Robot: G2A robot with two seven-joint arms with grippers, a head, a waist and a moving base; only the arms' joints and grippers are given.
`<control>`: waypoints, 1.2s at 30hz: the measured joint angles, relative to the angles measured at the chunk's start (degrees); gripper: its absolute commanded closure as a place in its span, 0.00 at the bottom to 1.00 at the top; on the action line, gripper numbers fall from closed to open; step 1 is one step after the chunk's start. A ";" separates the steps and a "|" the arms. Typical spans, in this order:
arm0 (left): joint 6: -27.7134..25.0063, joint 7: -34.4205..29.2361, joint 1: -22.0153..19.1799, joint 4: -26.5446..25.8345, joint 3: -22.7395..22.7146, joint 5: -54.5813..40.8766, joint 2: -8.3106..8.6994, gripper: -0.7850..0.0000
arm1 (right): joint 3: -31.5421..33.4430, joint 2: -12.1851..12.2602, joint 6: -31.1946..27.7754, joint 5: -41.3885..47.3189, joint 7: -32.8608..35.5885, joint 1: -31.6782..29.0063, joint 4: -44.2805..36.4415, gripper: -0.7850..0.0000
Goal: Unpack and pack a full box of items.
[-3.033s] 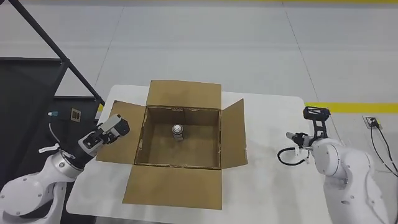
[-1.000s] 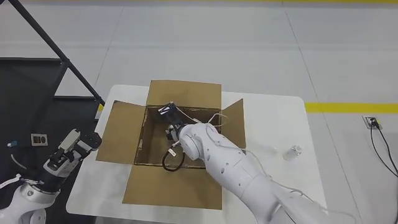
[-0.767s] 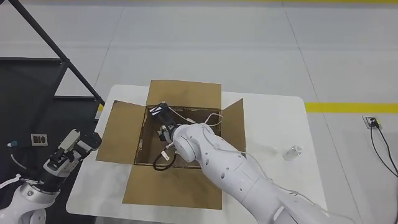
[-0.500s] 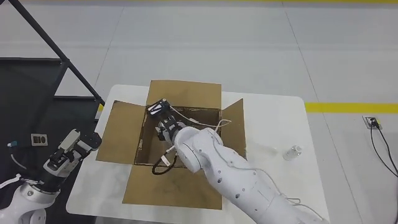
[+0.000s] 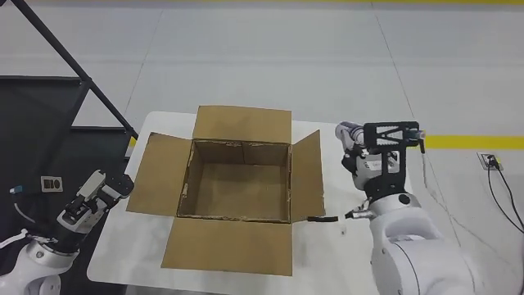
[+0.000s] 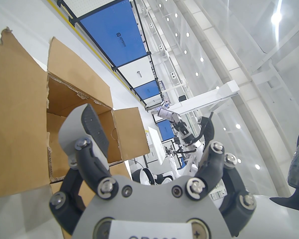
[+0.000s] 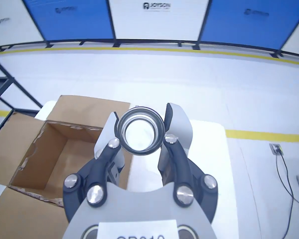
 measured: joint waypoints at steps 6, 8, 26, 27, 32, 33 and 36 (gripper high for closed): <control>0.00 0.00 0.00 0.00 0.00 0.00 0.00 0.00 | 11.37 0.49 -0.15 6.48 3.50 -11.39 -0.15 1.00; 0.00 0.00 0.00 0.00 0.00 0.00 0.00 0.00 | 15.00 0.69 -1.70 9.33 5.21 -15.83 -0.06 1.00; 0.00 0.00 0.00 0.00 0.00 0.00 0.00 0.00 | 20.71 1.39 -3.79 15.13 -4.18 -20.03 20.95 1.00; 0.00 0.00 0.00 0.00 0.00 0.00 0.00 0.00 | 20.84 1.41 -3.50 15.32 -3.93 -19.63 21.47 1.00; 0.00 0.00 0.00 0.00 0.00 0.00 0.00 0.00 | 20.86 1.60 -2.30 14.89 -2.72 -17.94 23.53 0.75; 0.00 0.00 0.00 0.00 0.00 0.00 0.00 0.00 | 20.73 1.62 -2.13 14.81 -2.44 -17.68 23.73 0.67; 0.00 0.00 0.00 0.00 0.00 0.00 0.00 0.00 | 20.61 1.71 -2.04 15.02 -1.80 -17.19 24.28 0.51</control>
